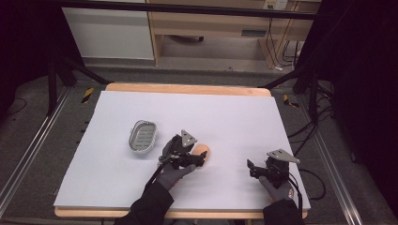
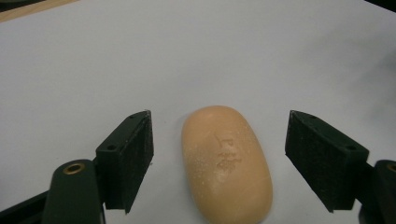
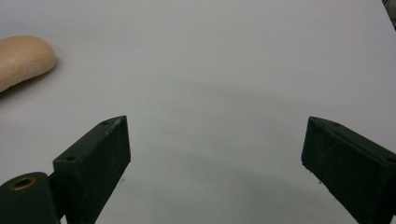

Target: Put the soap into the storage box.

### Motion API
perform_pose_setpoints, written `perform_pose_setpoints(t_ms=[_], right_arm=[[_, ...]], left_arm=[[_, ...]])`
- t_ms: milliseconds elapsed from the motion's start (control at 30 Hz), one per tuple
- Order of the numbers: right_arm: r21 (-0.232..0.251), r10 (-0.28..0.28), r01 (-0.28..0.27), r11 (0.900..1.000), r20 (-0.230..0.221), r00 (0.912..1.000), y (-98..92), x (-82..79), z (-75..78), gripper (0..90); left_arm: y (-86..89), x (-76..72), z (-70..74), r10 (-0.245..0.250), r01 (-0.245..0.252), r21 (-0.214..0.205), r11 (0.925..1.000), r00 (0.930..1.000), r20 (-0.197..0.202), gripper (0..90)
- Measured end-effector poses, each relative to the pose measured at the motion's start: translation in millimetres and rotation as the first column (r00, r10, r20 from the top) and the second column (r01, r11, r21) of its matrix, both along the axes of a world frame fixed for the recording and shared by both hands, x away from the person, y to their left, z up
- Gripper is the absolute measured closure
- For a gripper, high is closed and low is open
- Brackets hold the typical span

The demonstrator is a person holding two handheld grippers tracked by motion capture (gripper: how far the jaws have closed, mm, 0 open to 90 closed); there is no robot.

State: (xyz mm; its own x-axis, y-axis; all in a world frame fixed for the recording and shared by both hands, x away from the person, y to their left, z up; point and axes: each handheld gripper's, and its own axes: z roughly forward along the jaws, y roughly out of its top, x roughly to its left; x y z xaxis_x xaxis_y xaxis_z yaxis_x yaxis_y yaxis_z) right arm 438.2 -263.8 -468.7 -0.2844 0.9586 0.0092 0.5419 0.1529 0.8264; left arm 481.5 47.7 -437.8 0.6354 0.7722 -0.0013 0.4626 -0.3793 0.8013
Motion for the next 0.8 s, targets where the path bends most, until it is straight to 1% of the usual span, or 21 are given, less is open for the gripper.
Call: perform_pose_setpoints(t_ms=[200,333,433,500,600,800], right_arm=[[0.000,0.001,-0.001,1.0000,-0.001,1.0000,0.2,0.1,0.0,8.3],[-0.001,0.001,-0.001,1.0000,0.000,1.0000,0.2,0.1,0.0,8.3],[0.001,0.001,-0.001,1.0000,-0.001,1.0000,0.2,0.2,0.0,8.3],[0.000,0.002,-0.002,1.0000,-0.002,1.0000,0.3,0.3,-0.3,8.3],[0.001,0.004,-0.004,1.0000,-0.003,1.0000,0.4,0.3,-0.3,8.3],[0.006,0.003,-0.003,1.0000,-0.006,1.0000,0.6,0.2,-0.1,8.2]], left_arm=[[-5.8,2.4,-3.7,-0.007,0.007,0.013,0.9999,1.0000,-0.005,23.0],[-8.4,3.8,-5.7,-0.007,0.007,0.010,0.9999,0.9998,-0.018,22.9],[-9.1,6.2,-7.2,-0.004,0.004,0.020,0.9998,0.9998,-0.022,23.0],[-9.6,7.0,-8.3,-0.002,0.003,0.019,0.9998,0.9996,-0.030,23.0],[-10.3,7.5,-9.7,-0.004,0.005,0.032,0.9995,0.9995,-0.032,22.5],[-13.1,8.3,-12.7,-0.009,0.010,0.032,0.9995,0.9991,-0.042,21.9]])
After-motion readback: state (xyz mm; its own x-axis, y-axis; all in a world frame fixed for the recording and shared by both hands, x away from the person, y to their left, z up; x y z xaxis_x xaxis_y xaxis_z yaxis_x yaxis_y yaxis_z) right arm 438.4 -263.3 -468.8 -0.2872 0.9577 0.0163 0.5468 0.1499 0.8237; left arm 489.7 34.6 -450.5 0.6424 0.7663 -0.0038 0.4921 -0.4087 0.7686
